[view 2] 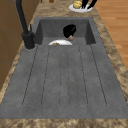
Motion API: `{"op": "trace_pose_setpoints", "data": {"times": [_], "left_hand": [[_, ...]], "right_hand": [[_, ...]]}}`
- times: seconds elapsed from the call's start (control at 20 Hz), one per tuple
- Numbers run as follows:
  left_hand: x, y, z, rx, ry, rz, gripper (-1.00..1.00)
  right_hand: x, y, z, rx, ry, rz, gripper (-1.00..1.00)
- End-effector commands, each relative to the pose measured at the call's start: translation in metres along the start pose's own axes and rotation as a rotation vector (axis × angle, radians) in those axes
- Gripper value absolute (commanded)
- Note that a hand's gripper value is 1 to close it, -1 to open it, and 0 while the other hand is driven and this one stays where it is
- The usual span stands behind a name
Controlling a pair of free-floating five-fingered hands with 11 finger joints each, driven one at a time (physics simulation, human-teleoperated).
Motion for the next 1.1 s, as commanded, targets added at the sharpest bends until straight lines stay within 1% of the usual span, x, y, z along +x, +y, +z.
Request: {"op": "trace_pose_setpoints", "data": {"times": [0.0, 0.05, 0.15, 0.2, 0.25, 0.4, 0.55, 0.6, 0.8, 0.9, 1.0, 1.05], "left_hand": [[-0.015, -0.013, -0.004, 0.010, -0.043, -0.104, 1.00], [-0.021, -0.015, -0.006, 0.008, -0.045, -0.119, 1.00], [-0.030, -0.021, -0.008, -0.001, -0.053, -0.139, 1.00], [-0.034, -0.025, -0.009, -0.004, -0.065, -0.141, 1.00], [-0.039, -0.028, -0.010, -0.006, -0.068, -0.148, 1.00], [-0.050, -0.041, -0.012, -0.023, -0.069, -0.166, 1.00], [-0.060, -0.057, -0.011, -0.028, -0.066, -0.168, 1.00], [-0.063, -0.066, -0.008, -0.022, -0.065, -0.160, 1.00], [-0.081, -0.092, -0.002, -0.012, -0.066, -0.150, 1.00], [-0.093, -0.096, -0.005, -0.012, -0.097, -0.207, 1.00], [-0.104, -0.098, -0.007, -0.019, -0.111, -0.265, 1.00], [-0.109, -0.099, -0.006, -0.029, -0.116, -0.266, 1.00]], "right_hand": [[0.000, 0.000, 0.000, 0.000, 0.000, 0.000, 0.00], [0.000, 0.000, 0.000, 0.000, 0.000, 0.000, 0.00], [0.000, 0.000, 0.000, 0.000, 0.000, 0.000, 0.00], [0.000, 0.000, 0.000, 0.000, 0.000, 0.000, 0.00], [0.000, 0.000, 0.000, 0.000, 0.000, 0.000, 0.00], [0.000, 0.000, 0.000, 0.000, 0.000, 0.000, 0.00], [0.000, 0.000, 0.000, 0.000, 0.000, 0.000, 0.00], [0.000, 0.000, 0.000, 0.000, 0.000, 0.000, 0.00], [0.000, 0.000, 0.000, 0.000, 0.000, 0.000, 0.00], [0.000, 0.000, 0.000, 0.000, 0.000, 0.000, 0.00], [0.000, 0.000, 0.000, 0.000, 0.000, 0.000, 0.00], [0.000, 0.000, 0.000, 0.000, 0.000, 0.000, 0.00]]}}
